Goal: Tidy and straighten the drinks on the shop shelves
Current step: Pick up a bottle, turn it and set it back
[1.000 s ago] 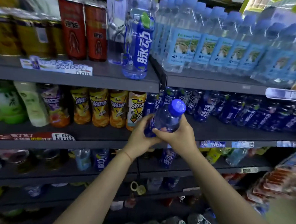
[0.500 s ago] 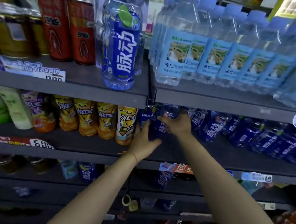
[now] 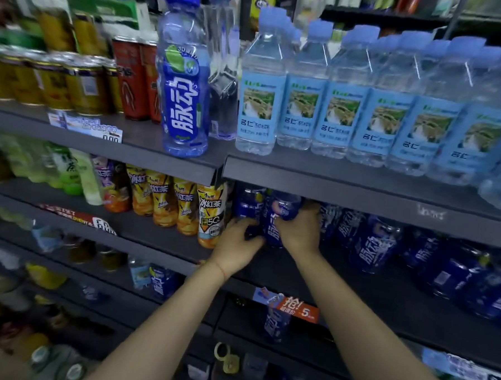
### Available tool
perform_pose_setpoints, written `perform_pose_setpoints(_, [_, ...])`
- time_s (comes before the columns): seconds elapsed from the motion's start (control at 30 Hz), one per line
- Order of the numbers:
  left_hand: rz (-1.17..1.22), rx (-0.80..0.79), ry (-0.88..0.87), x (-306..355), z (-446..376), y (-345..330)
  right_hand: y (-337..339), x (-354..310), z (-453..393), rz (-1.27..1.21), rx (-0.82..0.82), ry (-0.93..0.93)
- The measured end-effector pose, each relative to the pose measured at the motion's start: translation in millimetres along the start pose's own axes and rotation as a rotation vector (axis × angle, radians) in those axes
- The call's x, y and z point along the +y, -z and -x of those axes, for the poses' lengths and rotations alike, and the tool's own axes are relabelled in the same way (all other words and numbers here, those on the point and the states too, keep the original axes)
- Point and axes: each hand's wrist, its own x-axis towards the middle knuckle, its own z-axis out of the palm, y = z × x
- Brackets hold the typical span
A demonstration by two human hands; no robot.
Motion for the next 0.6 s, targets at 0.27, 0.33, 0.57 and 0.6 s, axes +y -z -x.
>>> perform_pose_setpoints(0.27, [0.251,0.709,-0.152,44,58,72,23,-89,88,-0.208,-0.469,0.451])
perform_pose_setpoints(0.33, [0.279,0.821,-0.186,55,57,102,33,-118,100,-0.309,-0.462,0.599])
perform_pose_setpoints(0.57, [0.334,0.623,-0.204,86,9,176,31,-194,80,-0.405,-0.318,0.641])
perform_pose_setpoints(0.6, [0.318,0.558,-0.194,87,2,177,27,-203,77,-0.4,-0.329,0.61])
